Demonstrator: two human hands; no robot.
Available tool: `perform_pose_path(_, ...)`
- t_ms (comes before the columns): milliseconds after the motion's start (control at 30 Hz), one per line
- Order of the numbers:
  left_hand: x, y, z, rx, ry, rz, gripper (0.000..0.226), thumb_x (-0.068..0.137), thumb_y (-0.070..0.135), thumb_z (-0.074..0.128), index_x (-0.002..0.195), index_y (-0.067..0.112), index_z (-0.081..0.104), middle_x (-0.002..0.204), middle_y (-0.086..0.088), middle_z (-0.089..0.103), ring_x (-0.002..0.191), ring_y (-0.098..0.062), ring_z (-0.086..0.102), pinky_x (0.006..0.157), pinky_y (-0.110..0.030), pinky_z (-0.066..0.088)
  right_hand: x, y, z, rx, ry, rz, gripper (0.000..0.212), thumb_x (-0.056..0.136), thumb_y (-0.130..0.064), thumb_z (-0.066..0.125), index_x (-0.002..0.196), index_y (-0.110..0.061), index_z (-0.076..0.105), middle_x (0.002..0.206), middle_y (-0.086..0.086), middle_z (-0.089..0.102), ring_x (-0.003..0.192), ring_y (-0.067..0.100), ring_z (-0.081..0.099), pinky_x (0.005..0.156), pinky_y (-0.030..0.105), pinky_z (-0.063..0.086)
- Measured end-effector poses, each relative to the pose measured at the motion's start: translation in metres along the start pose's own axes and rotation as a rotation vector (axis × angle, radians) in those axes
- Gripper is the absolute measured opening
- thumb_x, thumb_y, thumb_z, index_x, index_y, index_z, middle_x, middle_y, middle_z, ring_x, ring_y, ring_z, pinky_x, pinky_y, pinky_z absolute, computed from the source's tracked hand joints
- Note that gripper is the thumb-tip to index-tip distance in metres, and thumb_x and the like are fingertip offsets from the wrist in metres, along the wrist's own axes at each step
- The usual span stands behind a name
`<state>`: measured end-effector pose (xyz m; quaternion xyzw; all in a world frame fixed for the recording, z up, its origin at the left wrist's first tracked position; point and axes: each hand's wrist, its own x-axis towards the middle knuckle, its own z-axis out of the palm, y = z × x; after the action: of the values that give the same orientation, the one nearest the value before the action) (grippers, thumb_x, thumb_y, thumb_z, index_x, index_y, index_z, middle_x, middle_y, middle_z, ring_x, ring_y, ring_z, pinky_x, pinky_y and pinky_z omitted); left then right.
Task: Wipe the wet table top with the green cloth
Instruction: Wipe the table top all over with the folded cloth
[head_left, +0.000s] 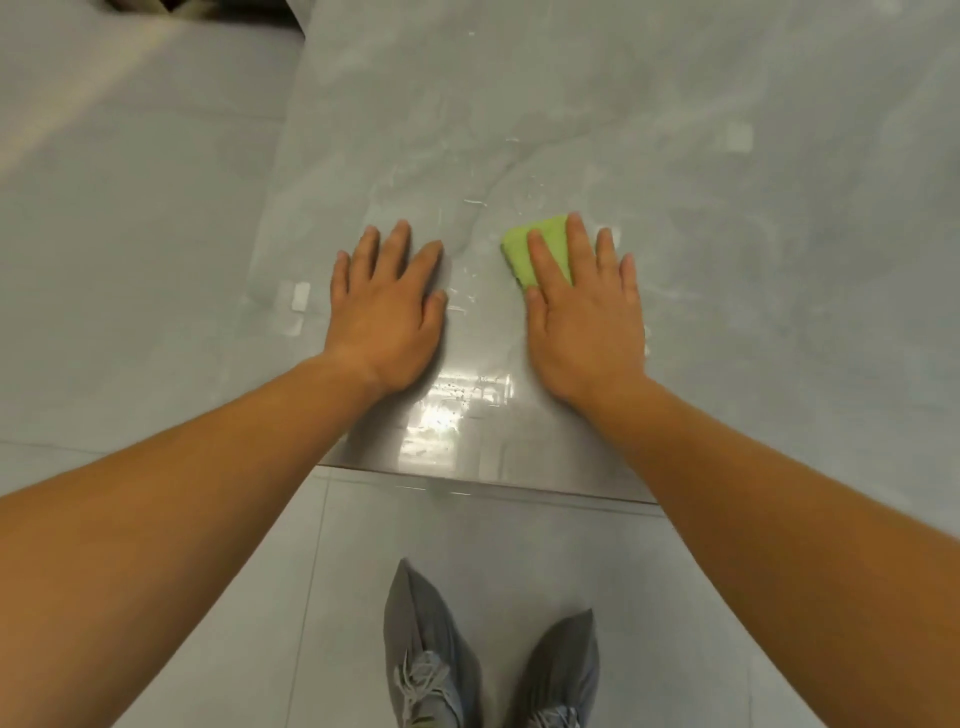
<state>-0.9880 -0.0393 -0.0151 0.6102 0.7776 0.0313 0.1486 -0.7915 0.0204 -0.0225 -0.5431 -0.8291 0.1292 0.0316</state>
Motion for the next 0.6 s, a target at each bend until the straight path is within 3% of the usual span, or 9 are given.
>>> perform_pose_path(67, -0.002, -0.001, -0.002, -0.008, 0.009, 0.01, 0.052, 0.103, 0.041, 0.03, 0.153, 0.03, 0.026, 0.166, -0.006, 0.012, 0.152, -0.032, 0.003, 0.121, -0.053, 0.002, -0.024, -0.01, 0.006, -0.029, 0.001, -0.06, 0.053, 0.105, -0.037, 0.029, 0.156, -0.028, 0.023, 0.166, 0.01, 0.013, 0.152, 0.039, 0.011, 0.122, 0.054, 0.01)
perform_pose_path(200, -0.001, -0.004, -0.007, 0.022, -0.003, 0.037, 0.053, 0.103, 0.043, 0.027, 0.154, 0.032, 0.025, 0.166, -0.006, 0.013, 0.151, -0.033, 0.006, 0.12, -0.052, 0.005, -0.044, 0.005, 0.003, -0.087, -0.141, -0.358, 0.053, 0.104, -0.042, 0.025, 0.156, -0.033, 0.022, 0.167, 0.004, 0.014, 0.152, 0.035, 0.013, 0.122, 0.054, 0.012)
perform_pose_path(267, 0.001, -0.006, -0.01, 0.036, -0.007, 0.051, 0.052, 0.102, 0.044, 0.028, 0.153, 0.033, 0.027, 0.165, -0.006, 0.016, 0.149, -0.034, 0.009, 0.117, -0.05, 0.007, -0.01, 0.018, -0.004, -0.105, -0.12, -0.307, 0.053, 0.104, -0.042, 0.027, 0.155, -0.033, 0.025, 0.166, 0.005, 0.015, 0.152, 0.036, 0.015, 0.123, 0.053, 0.011)
perform_pose_path(433, 0.011, -0.01, -0.018, 0.026, 0.024, 0.086, 0.042, 0.1, 0.041, 0.035, 0.14, 0.032, 0.044, 0.15, -0.004, 0.034, 0.135, -0.032, 0.025, 0.107, -0.046, 0.017, 0.06, 0.01, -0.013, -0.02, -0.009, 0.144, 0.053, 0.105, -0.039, 0.025, 0.157, -0.03, 0.019, 0.167, 0.007, 0.007, 0.153, 0.035, 0.007, 0.124, 0.05, 0.004)
perform_pose_path(533, 0.02, -0.01, -0.025, -0.014, 0.062, 0.111, 0.033, 0.098, 0.04, 0.041, 0.126, 0.027, 0.053, 0.133, -0.006, 0.043, 0.122, -0.031, 0.033, 0.103, -0.042, 0.019, 0.024, -0.008, -0.006, -0.029, -0.011, 0.009, 0.052, 0.105, -0.038, 0.025, 0.156, -0.028, 0.023, 0.166, 0.008, 0.012, 0.152, 0.037, 0.011, 0.123, 0.053, 0.01)
perform_pose_path(600, 0.029, -0.012, -0.029, -0.04, 0.052, 0.119, 0.032, 0.098, 0.039, 0.043, 0.123, 0.025, 0.055, 0.134, -0.008, 0.042, 0.127, -0.031, 0.033, 0.108, -0.044, 0.018, -0.001, -0.008, -0.007, -0.042, -0.083, -0.145, 0.053, 0.104, -0.04, 0.027, 0.156, -0.03, 0.026, 0.166, 0.005, 0.014, 0.153, 0.034, 0.012, 0.123, 0.054, 0.011)
